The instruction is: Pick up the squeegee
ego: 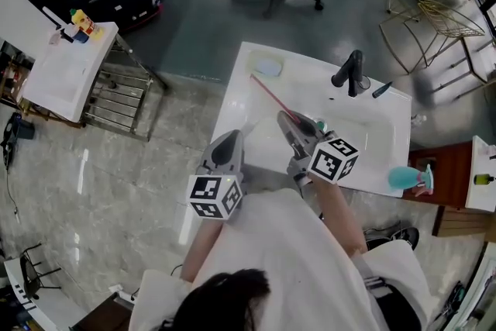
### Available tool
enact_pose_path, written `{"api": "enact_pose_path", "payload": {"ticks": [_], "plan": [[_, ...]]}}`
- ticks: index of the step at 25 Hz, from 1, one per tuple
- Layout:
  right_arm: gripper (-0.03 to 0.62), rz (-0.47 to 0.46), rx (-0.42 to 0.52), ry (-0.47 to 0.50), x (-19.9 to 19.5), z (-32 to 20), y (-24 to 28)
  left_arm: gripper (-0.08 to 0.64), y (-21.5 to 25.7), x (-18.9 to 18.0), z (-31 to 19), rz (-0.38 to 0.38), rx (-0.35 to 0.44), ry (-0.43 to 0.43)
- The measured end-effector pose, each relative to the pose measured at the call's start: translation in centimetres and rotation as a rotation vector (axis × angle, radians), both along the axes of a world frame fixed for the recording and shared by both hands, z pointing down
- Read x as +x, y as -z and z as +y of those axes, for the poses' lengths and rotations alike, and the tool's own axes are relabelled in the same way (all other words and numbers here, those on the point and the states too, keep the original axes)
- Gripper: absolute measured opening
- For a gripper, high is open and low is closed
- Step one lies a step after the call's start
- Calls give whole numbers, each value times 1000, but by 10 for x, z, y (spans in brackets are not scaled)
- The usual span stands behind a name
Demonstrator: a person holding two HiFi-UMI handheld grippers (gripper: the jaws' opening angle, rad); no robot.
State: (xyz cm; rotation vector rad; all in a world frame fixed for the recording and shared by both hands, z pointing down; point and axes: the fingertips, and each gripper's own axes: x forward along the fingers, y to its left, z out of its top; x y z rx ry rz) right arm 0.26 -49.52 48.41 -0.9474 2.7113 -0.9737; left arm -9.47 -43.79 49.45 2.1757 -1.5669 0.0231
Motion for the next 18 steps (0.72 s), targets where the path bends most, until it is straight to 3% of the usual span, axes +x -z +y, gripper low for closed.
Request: {"api": "enact_pose_path", "payload": {"ticks": [7,18], "plan": [[41,155,163,-98,22,13,24,26,12,19,3,-1,33,-38],[41,340,319,-237,61,38,47,26,29,45,9,3,80,-68]]}}
